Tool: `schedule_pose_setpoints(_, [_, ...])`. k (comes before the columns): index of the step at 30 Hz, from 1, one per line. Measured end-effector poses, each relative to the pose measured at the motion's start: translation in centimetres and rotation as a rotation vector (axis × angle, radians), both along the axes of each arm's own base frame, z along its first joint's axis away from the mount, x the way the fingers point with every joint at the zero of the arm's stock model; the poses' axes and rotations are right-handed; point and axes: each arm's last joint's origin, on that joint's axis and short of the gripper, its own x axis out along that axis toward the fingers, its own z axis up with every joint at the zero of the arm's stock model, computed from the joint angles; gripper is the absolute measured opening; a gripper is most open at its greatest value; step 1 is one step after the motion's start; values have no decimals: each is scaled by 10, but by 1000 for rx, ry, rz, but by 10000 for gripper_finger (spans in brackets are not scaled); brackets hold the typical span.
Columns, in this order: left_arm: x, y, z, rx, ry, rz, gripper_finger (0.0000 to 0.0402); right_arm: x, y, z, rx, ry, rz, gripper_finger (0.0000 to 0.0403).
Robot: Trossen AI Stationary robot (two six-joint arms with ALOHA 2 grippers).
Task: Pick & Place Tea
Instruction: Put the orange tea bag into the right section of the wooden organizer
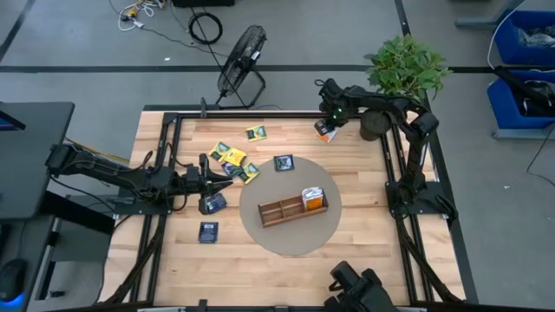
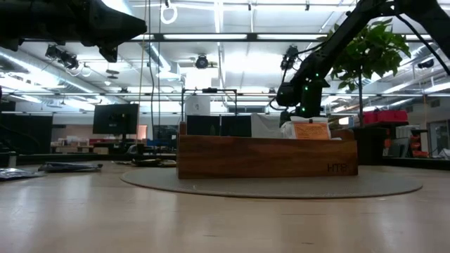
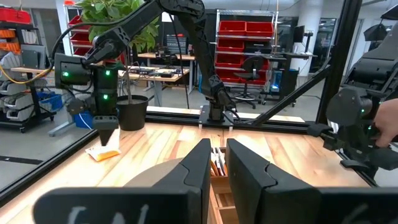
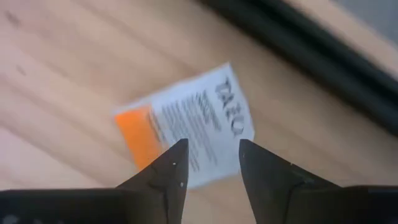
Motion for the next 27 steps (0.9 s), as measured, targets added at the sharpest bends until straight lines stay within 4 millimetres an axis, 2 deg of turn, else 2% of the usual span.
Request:
schedule_pose_setpoints(7, [0, 0, 0, 0, 0, 0, 53, 6, 10, -1, 38, 12, 65, 110])
schedule_pose_setpoints(16, [0, 0, 0, 0, 0, 0, 53, 21, 19, -5, 19, 0, 154, 10])
schedule_pose_setpoints(27, [0, 0, 0, 0, 0, 0, 53, 21, 23, -17, 93, 59, 143, 6])
